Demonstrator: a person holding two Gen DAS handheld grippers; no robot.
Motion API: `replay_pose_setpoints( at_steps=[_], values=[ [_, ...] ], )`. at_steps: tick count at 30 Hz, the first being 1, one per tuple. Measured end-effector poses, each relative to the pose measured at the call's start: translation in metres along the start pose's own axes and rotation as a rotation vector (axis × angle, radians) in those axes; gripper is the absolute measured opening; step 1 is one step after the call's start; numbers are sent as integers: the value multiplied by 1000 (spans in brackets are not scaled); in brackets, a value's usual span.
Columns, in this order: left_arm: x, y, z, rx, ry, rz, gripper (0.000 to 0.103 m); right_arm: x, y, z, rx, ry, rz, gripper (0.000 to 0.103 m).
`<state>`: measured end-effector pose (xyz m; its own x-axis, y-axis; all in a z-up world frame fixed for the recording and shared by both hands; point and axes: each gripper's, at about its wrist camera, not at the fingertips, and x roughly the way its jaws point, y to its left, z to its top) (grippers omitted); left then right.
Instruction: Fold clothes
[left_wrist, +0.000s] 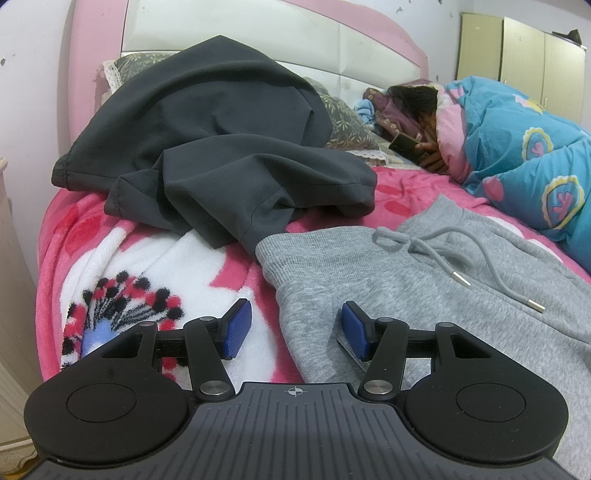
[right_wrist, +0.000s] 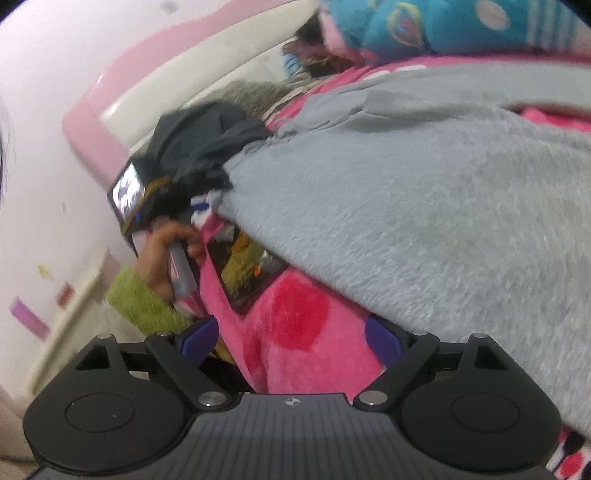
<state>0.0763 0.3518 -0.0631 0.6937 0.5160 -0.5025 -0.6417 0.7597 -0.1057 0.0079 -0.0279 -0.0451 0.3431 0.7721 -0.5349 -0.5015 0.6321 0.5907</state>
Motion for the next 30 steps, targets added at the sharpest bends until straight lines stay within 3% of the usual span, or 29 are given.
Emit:
replay_pose_setpoints(
  at_steps=[5, 12, 18, 20, 27, 30],
  values=[
    [0, 0, 0, -1, 0, 0, 55, -6, -13, 4, 142, -74, -4, 78],
    [0, 2, 0, -7, 1, -6, 55, -18, -23, -7, 299, -172, -42, 77],
    [-2, 9, 1, -56, 0, -39, 55, -34, -41, -20, 508, -226, -20, 76],
    [-2, 12, 1, -76, -1, -53, 54, -42, -53, -24, 604, -242, -11, 69],
    [-7, 27, 2, -161, 11, -124, 53, -65, -100, -48, 1005, -359, 83, 62],
    [-9, 36, 0, -213, 21, -168, 52, -67, -114, -58, 1113, -400, 130, 57]
  ],
)
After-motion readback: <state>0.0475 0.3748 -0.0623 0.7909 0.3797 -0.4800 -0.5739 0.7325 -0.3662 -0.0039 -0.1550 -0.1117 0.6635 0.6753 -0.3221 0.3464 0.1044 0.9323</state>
